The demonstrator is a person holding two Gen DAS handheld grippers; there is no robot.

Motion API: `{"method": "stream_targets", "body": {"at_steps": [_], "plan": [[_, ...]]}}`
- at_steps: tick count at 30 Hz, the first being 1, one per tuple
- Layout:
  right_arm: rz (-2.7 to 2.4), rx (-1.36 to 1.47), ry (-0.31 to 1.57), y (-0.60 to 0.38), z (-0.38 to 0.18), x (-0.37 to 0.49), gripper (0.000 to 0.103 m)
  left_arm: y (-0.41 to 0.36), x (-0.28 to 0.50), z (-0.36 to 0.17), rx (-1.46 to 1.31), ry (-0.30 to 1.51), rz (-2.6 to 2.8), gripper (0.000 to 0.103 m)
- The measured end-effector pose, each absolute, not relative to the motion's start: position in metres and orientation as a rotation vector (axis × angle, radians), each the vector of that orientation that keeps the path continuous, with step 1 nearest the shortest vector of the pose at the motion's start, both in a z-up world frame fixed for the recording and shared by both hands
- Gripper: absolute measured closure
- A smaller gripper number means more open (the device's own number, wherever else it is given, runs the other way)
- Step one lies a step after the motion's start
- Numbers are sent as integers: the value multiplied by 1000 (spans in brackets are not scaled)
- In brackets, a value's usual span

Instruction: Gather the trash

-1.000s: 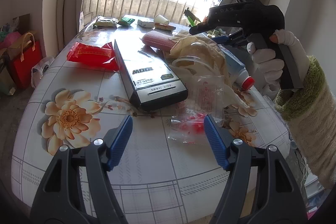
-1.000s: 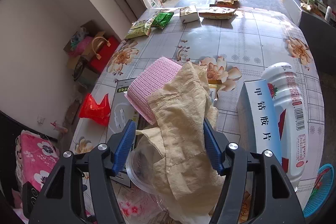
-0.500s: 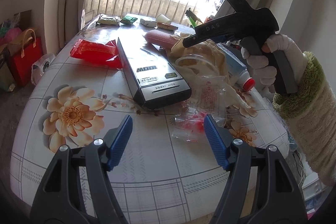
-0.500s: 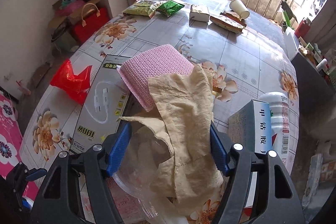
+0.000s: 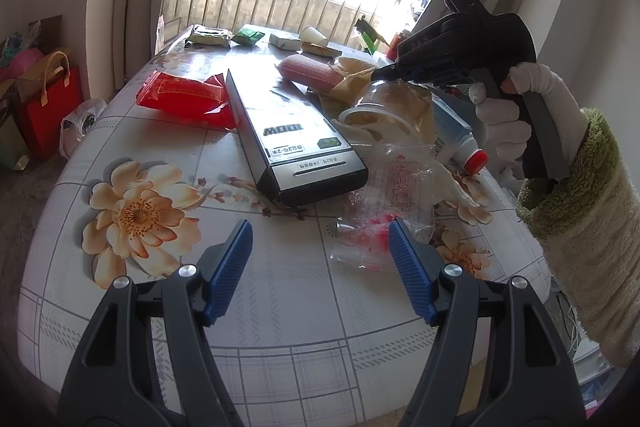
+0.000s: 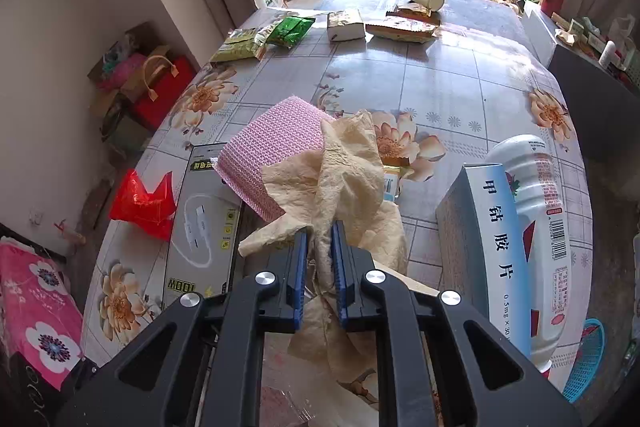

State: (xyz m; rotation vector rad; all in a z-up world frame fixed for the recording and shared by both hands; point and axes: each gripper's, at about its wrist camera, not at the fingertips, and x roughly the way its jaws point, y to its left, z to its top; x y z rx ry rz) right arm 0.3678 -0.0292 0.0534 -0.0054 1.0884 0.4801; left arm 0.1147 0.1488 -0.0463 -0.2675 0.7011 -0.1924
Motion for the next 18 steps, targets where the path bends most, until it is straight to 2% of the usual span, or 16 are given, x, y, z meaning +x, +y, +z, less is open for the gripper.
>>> {"method": "stream_targets", "body": {"at_steps": [18], "plan": [[554,292,800,-122,143,286,99,141,108,-37,-246,681,-187,37]]}}
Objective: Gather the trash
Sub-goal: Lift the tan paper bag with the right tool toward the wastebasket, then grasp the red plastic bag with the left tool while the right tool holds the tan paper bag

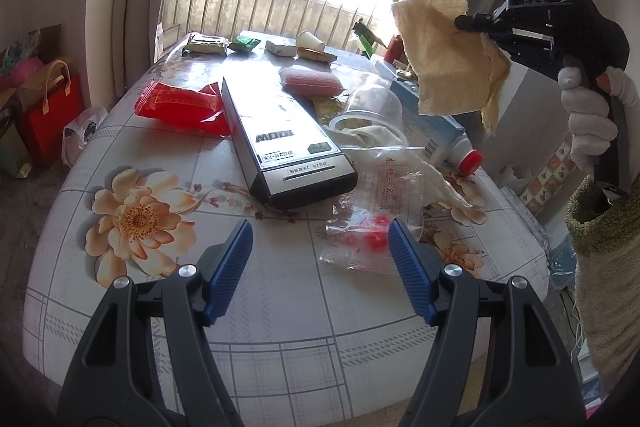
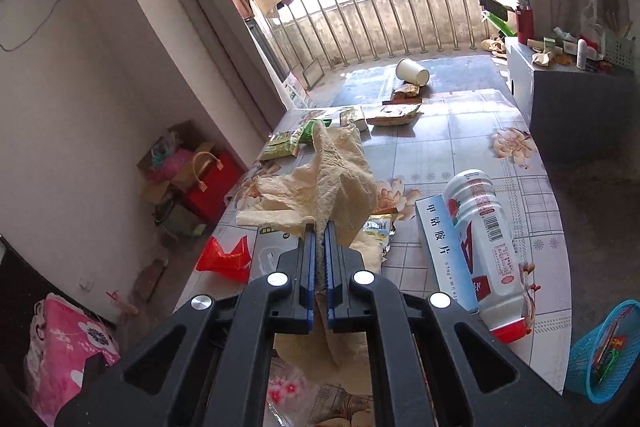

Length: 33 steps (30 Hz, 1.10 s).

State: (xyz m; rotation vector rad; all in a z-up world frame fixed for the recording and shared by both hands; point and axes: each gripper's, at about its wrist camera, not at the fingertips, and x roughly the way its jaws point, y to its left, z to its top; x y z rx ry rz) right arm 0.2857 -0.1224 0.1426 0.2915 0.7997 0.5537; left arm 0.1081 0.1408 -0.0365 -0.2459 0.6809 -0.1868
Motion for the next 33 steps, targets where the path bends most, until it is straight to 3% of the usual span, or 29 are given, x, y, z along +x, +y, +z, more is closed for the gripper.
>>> {"method": "stream_targets", "body": {"at_steps": [7,15,23,33], "plan": [[533,366,806,-161,122,231,99,174,123,-16,-277,655,-107,37],[505,492,875,-200,73,200,99,255,194,0,-395,671,50,36],[468,520,877,-226,59,196,99,318,277,-39,-553,852,130,36],[469,546,900,-231,47,204,99,311,290,-64,-493,928,182,40]]}}
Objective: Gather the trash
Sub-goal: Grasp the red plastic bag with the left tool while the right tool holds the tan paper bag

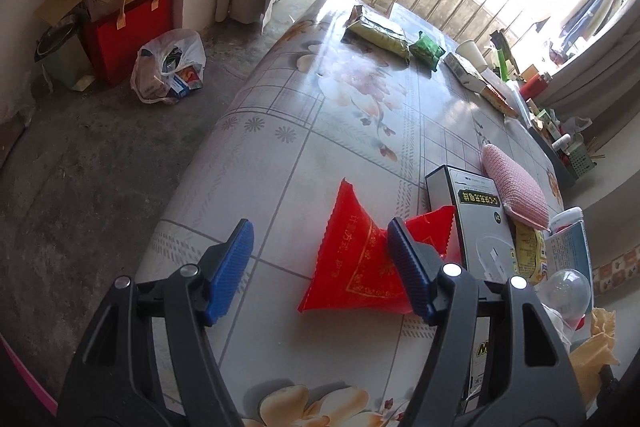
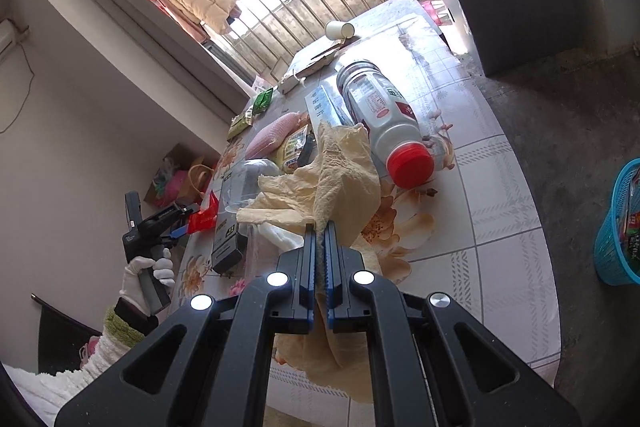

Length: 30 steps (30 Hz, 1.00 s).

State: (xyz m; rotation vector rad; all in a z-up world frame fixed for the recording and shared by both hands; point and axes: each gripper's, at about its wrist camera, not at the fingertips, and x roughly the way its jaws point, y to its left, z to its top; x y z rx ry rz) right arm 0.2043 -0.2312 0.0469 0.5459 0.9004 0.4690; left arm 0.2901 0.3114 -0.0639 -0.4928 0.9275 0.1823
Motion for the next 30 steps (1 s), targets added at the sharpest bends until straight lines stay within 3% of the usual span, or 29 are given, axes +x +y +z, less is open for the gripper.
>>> {"method": "stream_targets", "body": {"at_steps": [3,7,11,20,30], "plan": [[471,548,898,-231,47,205,99,304,288,-64,-462,936,181,50],[471,547,888,-231,50,203,99,299,284,-61,-458,925,166,72],[469,546,880,-232,55,201,99,295,280,-57,-433,912,168,81],[470,549,833,-238,70,189,99,296,249,-23,-400,828,191,86],[353,601,643,-302,112,143,99,230,189,75,-291,627,56,86]]}}
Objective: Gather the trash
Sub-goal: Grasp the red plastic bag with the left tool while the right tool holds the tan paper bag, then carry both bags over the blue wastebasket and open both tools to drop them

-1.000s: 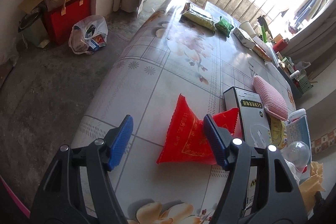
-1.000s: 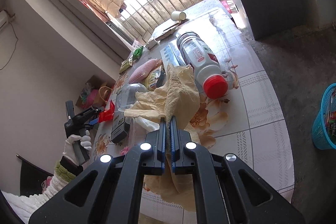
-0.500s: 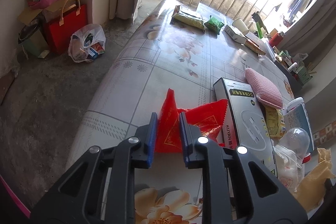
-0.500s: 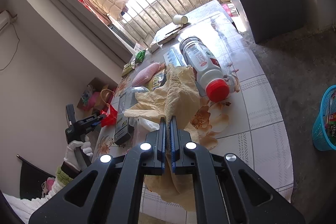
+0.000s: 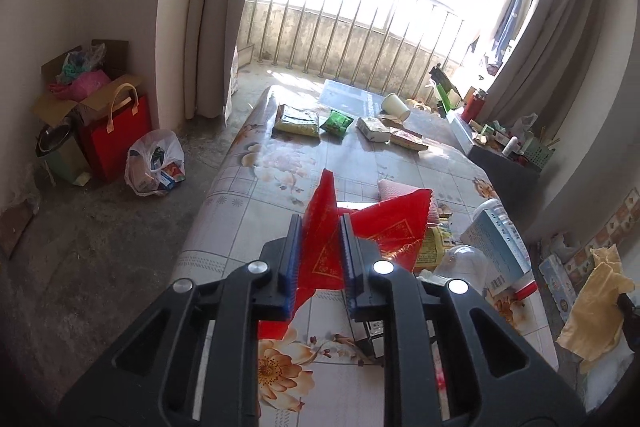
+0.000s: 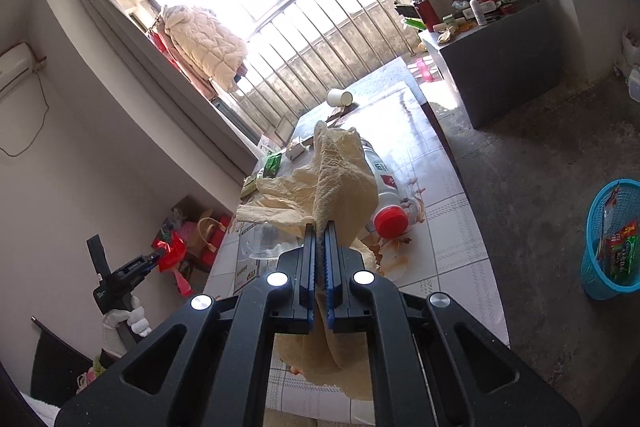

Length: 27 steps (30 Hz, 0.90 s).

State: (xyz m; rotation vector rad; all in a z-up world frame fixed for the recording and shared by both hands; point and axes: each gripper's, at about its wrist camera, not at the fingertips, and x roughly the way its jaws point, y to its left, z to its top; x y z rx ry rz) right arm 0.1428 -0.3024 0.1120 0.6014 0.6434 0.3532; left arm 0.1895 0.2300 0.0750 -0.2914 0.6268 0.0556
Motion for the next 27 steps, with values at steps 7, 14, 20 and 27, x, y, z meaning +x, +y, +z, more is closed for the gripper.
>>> {"method": "stream_targets", "body": {"at_steps": [7,14,20,27], "plan": [[105,641,540,-391,117,84,99,84,199,119,-164,605,-274,86],[-99,742,530,-479,77,45,99,-115,227,106,17,732,-603,86],[-216,859,574,-547,13,72,99,-275,258,54,145,903,-753,86],[-385,1006,722,-622,-109,149,99,-388,296,-23,227,1057,-774,86]]}}
